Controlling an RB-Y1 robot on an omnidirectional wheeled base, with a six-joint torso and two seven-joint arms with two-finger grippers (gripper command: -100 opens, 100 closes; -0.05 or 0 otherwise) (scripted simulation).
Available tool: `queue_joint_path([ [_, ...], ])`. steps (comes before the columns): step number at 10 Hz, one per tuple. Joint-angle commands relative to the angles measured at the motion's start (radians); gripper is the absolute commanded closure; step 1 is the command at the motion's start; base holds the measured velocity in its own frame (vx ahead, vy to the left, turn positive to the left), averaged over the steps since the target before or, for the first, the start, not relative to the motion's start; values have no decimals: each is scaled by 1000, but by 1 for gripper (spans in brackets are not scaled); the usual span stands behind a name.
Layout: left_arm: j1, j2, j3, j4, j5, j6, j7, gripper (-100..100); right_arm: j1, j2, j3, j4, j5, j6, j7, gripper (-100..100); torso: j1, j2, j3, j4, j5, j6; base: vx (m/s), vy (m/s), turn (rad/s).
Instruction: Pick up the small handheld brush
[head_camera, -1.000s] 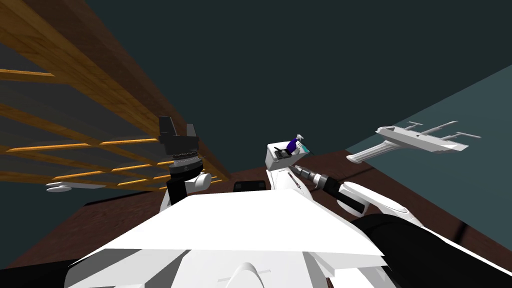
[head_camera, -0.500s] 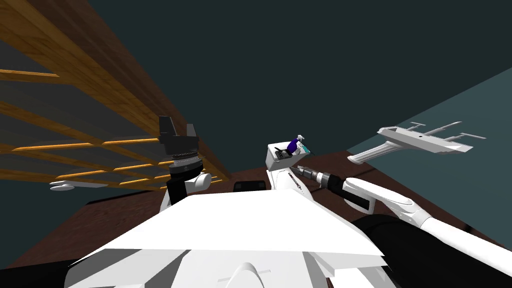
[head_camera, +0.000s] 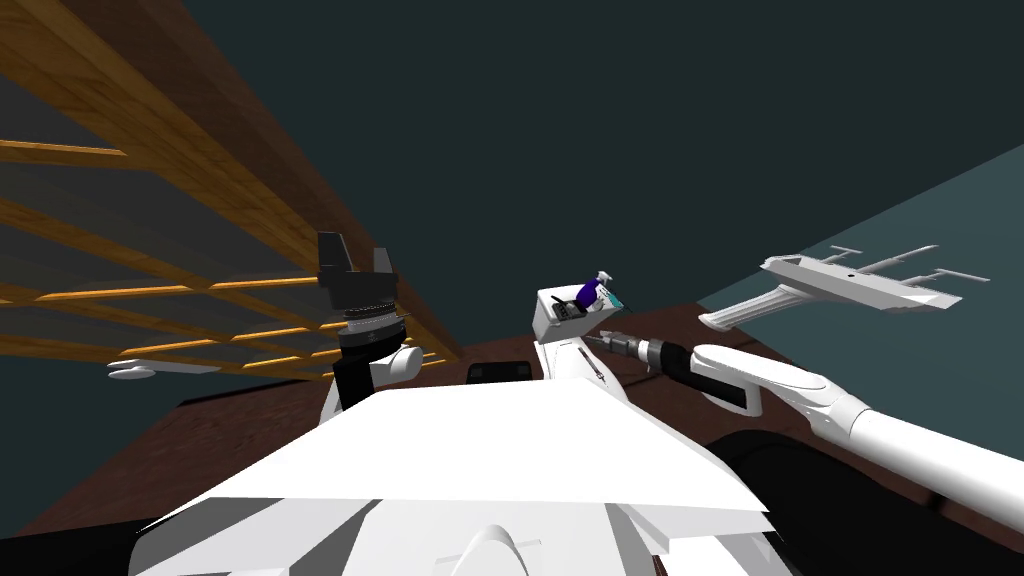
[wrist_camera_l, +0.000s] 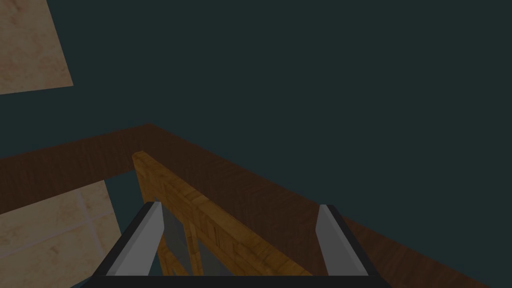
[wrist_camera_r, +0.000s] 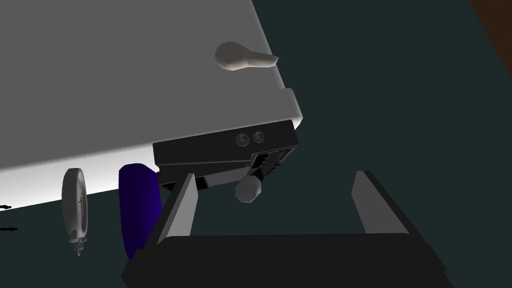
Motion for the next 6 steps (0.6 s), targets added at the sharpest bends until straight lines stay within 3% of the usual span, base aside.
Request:
queue_joint_path([
  [1, 0, 0, 0, 0, 0, 0, 0, 0, 21, -50, -17, 17, 11, 5, -4, -100, 0, 0, 0, 0, 0, 0, 19, 15, 32],
  [6, 0, 0, 0, 0, 0, 0, 0, 0, 57, -190, -49, 46, 27, 12, -10, -100, 0, -1, -1, 0, 0, 0, 28, 13, 21],
])
